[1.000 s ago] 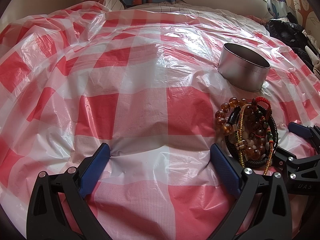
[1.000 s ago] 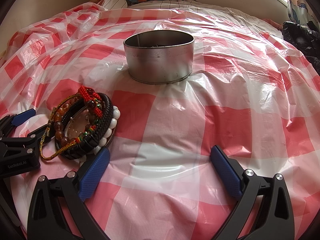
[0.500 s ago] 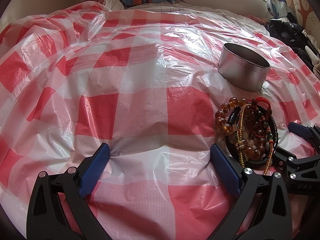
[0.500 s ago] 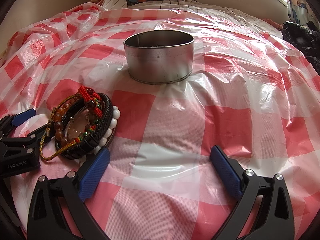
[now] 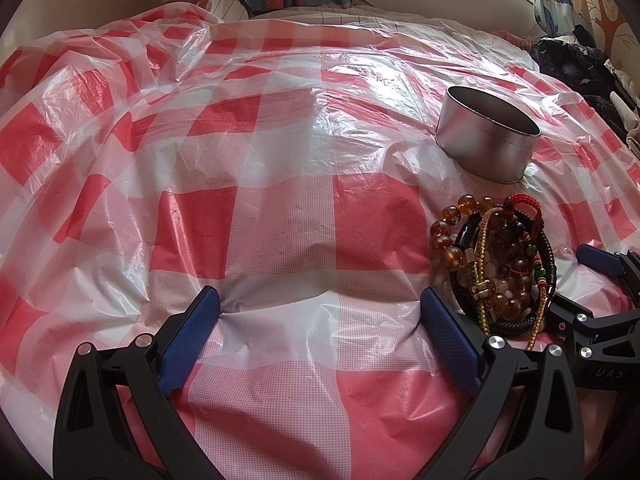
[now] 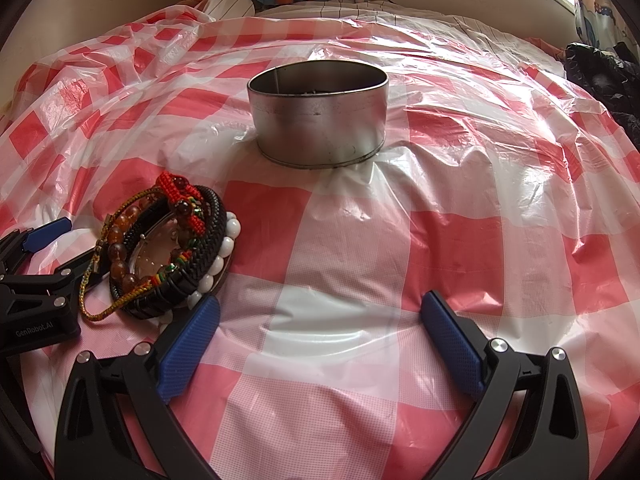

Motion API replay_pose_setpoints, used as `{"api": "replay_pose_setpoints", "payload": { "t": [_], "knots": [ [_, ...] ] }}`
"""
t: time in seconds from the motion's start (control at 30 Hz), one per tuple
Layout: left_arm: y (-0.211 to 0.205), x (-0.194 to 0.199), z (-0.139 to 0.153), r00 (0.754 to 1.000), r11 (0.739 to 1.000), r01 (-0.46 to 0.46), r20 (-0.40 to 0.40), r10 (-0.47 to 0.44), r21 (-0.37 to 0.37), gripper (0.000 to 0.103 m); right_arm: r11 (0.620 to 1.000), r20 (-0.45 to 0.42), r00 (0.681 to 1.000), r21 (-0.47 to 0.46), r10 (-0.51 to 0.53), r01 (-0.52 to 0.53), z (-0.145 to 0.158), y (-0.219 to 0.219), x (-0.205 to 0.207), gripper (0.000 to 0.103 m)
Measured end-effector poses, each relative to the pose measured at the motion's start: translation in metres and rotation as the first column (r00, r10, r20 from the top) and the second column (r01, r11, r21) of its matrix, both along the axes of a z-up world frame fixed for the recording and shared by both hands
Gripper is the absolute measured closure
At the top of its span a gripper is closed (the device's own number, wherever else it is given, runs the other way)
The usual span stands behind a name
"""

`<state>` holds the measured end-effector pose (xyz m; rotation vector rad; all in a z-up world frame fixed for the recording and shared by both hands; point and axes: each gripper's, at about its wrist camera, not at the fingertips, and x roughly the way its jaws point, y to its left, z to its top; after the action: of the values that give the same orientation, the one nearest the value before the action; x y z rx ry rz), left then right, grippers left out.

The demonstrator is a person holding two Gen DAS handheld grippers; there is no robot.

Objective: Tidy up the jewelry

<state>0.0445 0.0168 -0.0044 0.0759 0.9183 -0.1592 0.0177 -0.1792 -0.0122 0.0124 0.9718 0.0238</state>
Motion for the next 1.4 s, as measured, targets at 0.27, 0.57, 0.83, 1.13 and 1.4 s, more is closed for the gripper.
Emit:
{"api": "replay_pose_setpoints", "payload": {
  "t": [0.27, 0.57, 0.83, 1.13, 1.4],
  "knots": [
    [-0.003, 0.004, -0.004, 1.0, 1.0, 0.0, -0.015, 0.0, 0.015, 0.007, 1.0, -0.003, 1.0, -0.012, -0.005, 0.005, 0.0, 0.002, 0.0, 0.007],
    [-0.003, 0.004, 0.002, 0.999, 0.999, -0.033, -0.04, 0.034, 0.002, 0.007, 1.0, -0.02, 1.0, 0.027, -0.003, 0.004, 0.003, -0.001, -0.004, 0.007],
    [-0.002, -0.012, 0.021, 0.997, 0.997, -0.073, 0.037, 0.072, 0.029, 0.007, 0.995, 0.174, 0.98, 0.048, -0.094, 0.087, 0.032, -0.009, -0.035, 0.007],
    [-0.015, -0.019, 0.041, 0.994, 0.998, 0.041, 0.099, -0.036, -0.053, 0.007, 0.993, 0.174, 0.979, 0.07, -0.104, 0.093, 0.028, -0.009, -0.031, 0.007],
    [-0.048, -0.006, 0.035, 0.994, 0.996, 0.088, 0.065, -0.088, 0.002, 0.007, 0.969, 0.121, 0.972, 0.17, -0.2, 0.178, 0.019, -0.031, -0.028, 0.007]
  ]
}}
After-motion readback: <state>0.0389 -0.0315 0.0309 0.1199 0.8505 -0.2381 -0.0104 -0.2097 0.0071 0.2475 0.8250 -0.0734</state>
